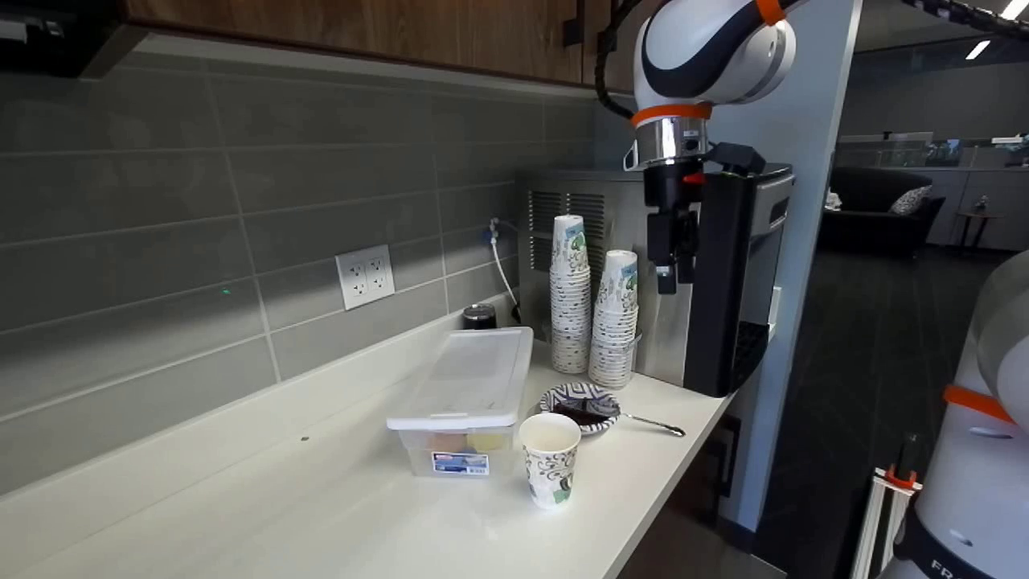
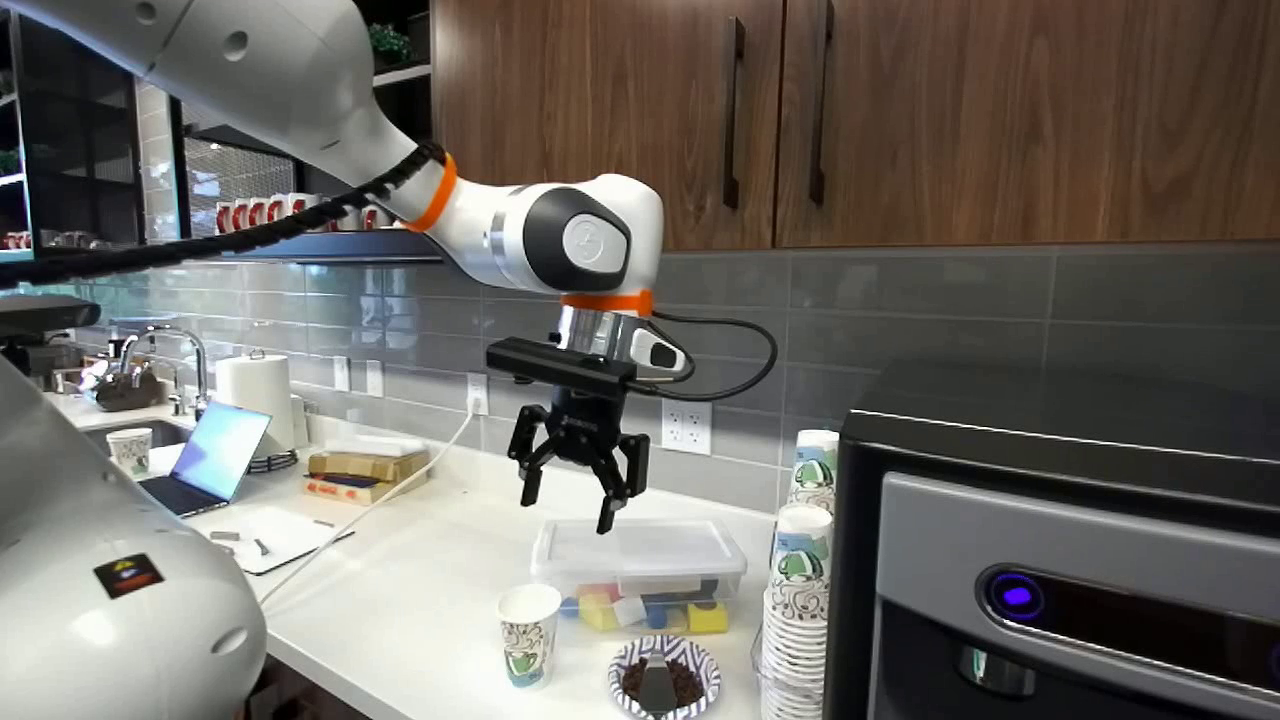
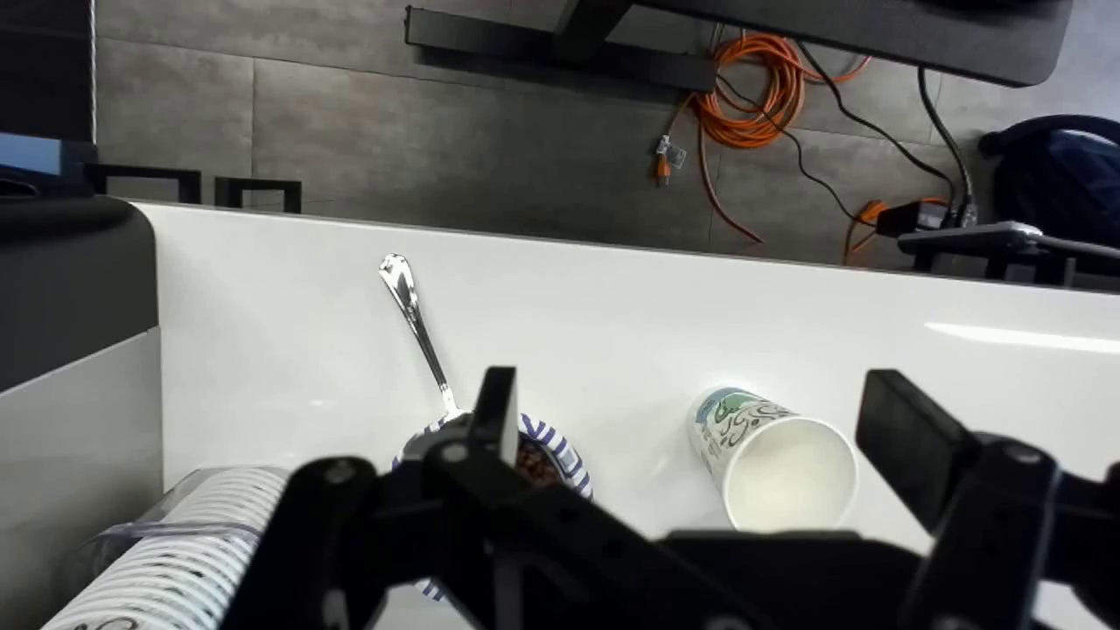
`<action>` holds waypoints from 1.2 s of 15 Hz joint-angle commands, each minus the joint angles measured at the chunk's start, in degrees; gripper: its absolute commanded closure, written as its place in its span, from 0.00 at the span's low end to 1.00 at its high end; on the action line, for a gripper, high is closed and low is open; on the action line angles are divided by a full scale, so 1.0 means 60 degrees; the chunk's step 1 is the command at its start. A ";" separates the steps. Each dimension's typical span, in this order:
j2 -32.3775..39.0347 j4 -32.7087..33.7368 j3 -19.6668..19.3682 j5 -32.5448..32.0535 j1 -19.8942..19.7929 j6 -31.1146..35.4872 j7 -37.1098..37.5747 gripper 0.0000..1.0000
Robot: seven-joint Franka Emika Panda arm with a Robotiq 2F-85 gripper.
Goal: Place the white lid onto the counter
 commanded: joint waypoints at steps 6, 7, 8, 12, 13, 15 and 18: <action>0.0748 0.0641 0.1027 -0.0480 0.0272 0.0111 0.0311 0.00; 0.0932 0.0812 0.1300 -0.0638 0.0351 0.0113 0.0419 0.00; 0.1153 0.0973 0.1576 -0.0878 0.0427 0.0193 0.0498 0.00; 0.2128 0.1505 0.2527 -0.2109 0.0735 0.0832 0.1040 0.00; 0.2394 0.1579 0.2684 -0.2420 0.0793 0.1094 0.1148 0.00; 0.2859 0.1729 0.2893 -0.2918 0.0872 0.1529 0.1363 0.00; 0.3476 0.1878 0.3069 -0.3149 0.0978 0.2347 0.1895 0.00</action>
